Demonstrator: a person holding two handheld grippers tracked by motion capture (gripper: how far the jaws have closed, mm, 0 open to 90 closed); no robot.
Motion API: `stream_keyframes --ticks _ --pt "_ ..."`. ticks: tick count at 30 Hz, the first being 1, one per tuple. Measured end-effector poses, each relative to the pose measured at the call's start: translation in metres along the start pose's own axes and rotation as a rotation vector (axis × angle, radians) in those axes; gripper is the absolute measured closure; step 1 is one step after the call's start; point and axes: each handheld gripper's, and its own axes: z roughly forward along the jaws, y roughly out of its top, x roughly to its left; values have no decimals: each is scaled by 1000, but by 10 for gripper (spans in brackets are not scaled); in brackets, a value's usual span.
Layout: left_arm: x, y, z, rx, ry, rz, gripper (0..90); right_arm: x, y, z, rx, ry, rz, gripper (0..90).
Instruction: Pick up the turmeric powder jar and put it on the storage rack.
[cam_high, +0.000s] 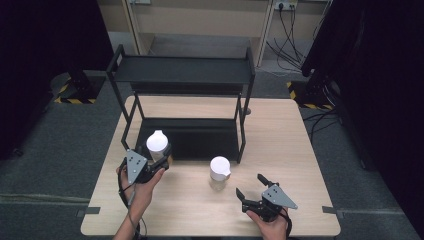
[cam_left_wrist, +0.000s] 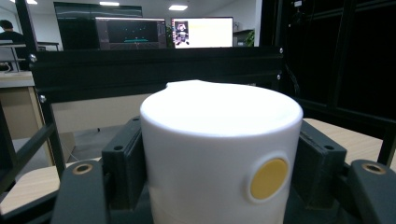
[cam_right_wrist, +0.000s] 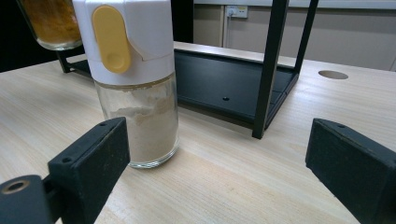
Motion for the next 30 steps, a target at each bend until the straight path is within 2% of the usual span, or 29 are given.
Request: stream_keyframes --ticks 30 --pt "1 42 8 -35 39 21 307 0 -1 0 -3 -6 7 70"
